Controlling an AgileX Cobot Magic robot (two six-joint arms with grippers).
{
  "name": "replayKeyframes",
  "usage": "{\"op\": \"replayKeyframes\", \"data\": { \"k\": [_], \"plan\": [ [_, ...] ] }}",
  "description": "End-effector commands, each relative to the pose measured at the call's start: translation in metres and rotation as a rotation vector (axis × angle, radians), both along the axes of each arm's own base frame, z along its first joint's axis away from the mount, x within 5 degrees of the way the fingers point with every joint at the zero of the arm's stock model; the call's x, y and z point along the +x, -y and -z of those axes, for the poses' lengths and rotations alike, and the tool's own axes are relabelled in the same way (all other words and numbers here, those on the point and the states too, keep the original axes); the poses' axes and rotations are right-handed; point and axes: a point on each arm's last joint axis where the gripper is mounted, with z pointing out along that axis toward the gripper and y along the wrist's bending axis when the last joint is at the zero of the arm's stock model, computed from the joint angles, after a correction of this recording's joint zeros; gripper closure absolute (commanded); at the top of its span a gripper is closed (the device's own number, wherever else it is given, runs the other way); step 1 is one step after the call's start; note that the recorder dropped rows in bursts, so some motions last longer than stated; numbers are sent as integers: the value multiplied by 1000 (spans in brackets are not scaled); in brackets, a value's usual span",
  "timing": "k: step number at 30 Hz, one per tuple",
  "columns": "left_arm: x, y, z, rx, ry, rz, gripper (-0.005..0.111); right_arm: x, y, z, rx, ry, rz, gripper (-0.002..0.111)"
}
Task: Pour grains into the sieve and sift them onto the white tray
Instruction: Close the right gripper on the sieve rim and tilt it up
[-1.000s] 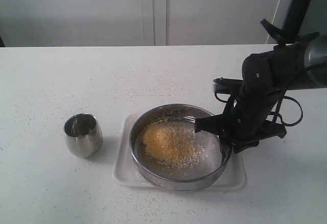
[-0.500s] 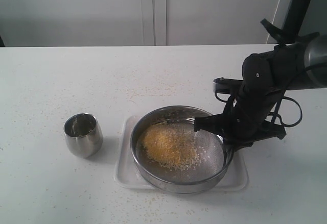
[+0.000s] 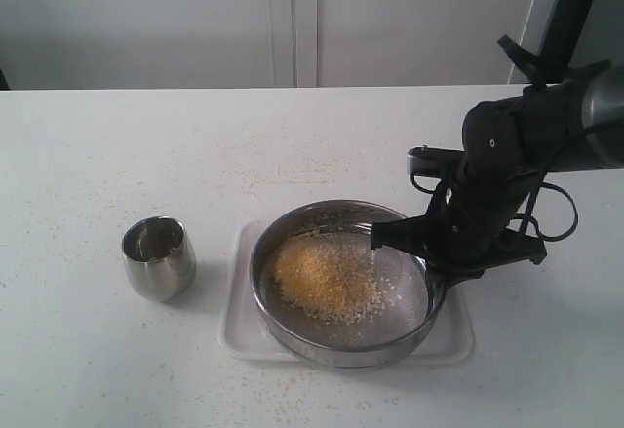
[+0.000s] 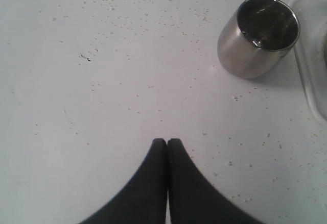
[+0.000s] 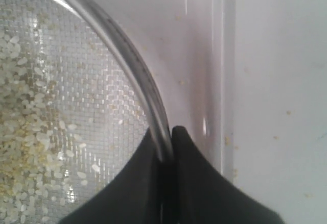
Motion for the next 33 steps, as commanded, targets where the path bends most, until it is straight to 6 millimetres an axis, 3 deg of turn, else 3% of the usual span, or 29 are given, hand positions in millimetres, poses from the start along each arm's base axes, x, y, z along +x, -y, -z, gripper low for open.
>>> {"op": "replayKeyframes", "data": {
  "k": [1,4,10,15,21,23,26,31,33],
  "plan": [
    [-2,0,2,-11,-8,-5,107,0,-3,-13,46,51,-14,108],
    [-2,0,2,-11,-8,-5,107,-2,-3,-12,34,30,-99,108],
    [-2,0,2,-11,-8,-5,107,4,13,-14,32,43,-54,108],
    [-2,0,2,-11,-8,-5,107,-1,-16,-17,93,97,-149,108],
    [-2,0,2,-11,-8,-5,107,5,14,-13,57,58,-20,108],
    [-2,0,2,-11,-8,-5,107,3,5,-12,136,69,8,108],
    [-2,0,2,-11,-8,-5,107,-1,-12,-13,155,94,-117,108],
    [-2,0,2,-11,-8,-5,107,4,25,-14,68,49,19,108],
    [-2,0,2,-11,-8,-5,107,6,24,-15,114,52,65,108]
  ]
}}
